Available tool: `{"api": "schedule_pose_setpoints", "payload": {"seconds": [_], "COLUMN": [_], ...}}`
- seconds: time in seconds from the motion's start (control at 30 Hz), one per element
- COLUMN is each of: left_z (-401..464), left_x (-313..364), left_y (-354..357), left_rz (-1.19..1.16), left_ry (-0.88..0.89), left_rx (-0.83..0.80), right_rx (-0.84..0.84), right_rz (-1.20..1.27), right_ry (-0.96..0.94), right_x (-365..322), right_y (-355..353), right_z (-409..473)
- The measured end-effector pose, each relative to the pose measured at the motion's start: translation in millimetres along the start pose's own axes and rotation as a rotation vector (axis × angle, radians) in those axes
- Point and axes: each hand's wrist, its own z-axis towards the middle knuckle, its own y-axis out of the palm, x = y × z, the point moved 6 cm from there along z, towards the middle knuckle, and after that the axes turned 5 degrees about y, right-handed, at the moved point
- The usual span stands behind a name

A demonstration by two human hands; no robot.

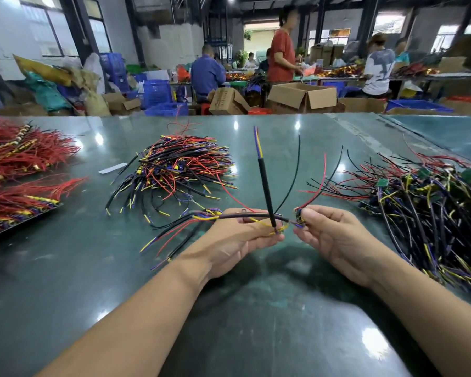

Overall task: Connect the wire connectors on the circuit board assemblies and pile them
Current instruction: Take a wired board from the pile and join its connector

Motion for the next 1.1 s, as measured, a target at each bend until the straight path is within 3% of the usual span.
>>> {"api": "schedule_pose_setpoints", "payload": {"seconds": [0.13,0.33,0.67,0.83,0.93,1.03,1.1], "left_z": [3,4,3,2,-3,-12,-18], "left_x": [2,12,26,29,35,48,61], "left_y": [-9,-45,-75,-87,-87,-75,-60], "left_rz": [0.025,0.041,0.45,0.394,0.554,0.566,0.537], "left_ry": [0.042,0.151,0.237,0.263,0.277,0.512,0.71], "left_rx": [0.15,0.552,0.704,0.768,0.844,0.918,0.849], "right_rx": [0.036,0.21,0.333,0.274,0.185,0.114,0.07], "right_rz": [0.041,0.145,0.473,0.374,0.251,0.166,0.098], "right_ry": [0.006,-0.065,-0.01,0.006,0.043,0.05,0.042], "right_x": [-3,-14,-19,-17,-13,-9,-8], "right_y": [-2,-15,-22,-12,-2,4,8], "right_z": [0,-2,-8,-8,-8,-7,-8]}}
